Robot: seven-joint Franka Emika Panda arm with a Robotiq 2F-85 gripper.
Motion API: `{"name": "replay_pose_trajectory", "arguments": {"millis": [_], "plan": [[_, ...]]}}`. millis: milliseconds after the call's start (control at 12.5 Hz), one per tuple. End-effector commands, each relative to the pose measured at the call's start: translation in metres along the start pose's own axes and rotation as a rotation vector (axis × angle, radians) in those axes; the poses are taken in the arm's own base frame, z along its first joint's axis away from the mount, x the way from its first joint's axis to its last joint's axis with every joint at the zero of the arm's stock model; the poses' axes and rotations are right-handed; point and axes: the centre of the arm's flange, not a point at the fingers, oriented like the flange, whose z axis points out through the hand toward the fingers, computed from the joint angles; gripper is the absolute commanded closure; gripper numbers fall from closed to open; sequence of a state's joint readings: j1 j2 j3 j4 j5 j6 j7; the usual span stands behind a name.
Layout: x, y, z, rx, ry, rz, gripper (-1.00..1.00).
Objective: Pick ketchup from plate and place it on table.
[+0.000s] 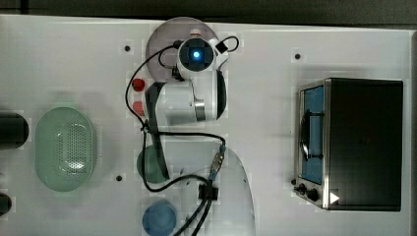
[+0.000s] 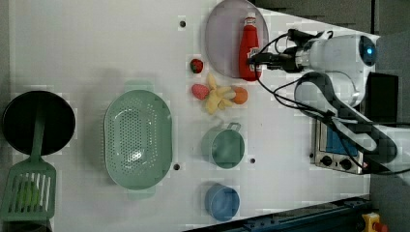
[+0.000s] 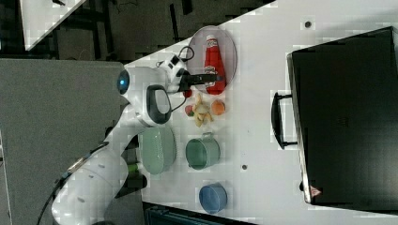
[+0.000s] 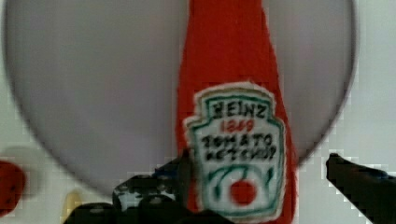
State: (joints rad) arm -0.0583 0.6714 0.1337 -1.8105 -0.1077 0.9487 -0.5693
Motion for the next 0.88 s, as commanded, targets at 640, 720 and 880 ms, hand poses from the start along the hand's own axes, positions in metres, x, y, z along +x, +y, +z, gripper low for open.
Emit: {"name": "replay_pose_trajectory", "arguments": {"millis": [640, 720, 880], "plan": [[0.005, -0.008, 0.028, 0.030, 0.082, -0.061, -0.68], [0.004, -0.007, 0.029, 0.029, 0.081, -0.059, -0.43], [0.005, -0.010, 0.024, 0.032, 0.088, -0.063, -0.30]]}}
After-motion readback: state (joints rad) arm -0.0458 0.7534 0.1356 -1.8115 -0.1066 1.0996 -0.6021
